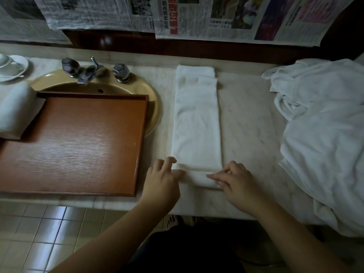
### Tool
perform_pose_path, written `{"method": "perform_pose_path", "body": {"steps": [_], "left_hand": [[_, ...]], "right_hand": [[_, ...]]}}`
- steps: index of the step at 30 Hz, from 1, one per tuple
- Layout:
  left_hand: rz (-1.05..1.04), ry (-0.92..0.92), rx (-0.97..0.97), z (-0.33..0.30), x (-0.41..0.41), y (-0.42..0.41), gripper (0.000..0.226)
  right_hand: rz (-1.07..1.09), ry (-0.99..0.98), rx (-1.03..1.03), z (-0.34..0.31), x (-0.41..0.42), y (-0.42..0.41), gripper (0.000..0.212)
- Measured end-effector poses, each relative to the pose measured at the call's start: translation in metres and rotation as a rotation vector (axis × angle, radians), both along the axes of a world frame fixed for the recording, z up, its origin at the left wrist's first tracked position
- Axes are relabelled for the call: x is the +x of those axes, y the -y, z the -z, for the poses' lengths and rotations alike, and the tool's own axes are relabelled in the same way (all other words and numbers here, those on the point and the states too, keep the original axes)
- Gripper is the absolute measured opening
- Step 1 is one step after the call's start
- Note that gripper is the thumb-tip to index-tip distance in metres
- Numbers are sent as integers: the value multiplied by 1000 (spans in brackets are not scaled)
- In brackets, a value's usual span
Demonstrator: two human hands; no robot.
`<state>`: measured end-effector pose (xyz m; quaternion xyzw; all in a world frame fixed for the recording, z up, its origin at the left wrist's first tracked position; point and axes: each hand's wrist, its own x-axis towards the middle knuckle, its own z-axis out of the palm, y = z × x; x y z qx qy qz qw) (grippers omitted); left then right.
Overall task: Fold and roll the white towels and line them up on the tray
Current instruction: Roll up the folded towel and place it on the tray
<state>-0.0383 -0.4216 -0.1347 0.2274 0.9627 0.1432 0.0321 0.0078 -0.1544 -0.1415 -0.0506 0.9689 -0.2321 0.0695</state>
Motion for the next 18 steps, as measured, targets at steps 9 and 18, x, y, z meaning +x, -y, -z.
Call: {"method": "perform_pose_path", "body": {"steps": [9, 18], "left_hand": [[164, -115, -52, 20, 17, -3, 63], [185, -179, 14, 19, 11, -11, 32]], "right_hand": [[-6, -332, 176, 25, 27, 21, 41], [109, -147, -298, 26, 19, -5, 25]]}}
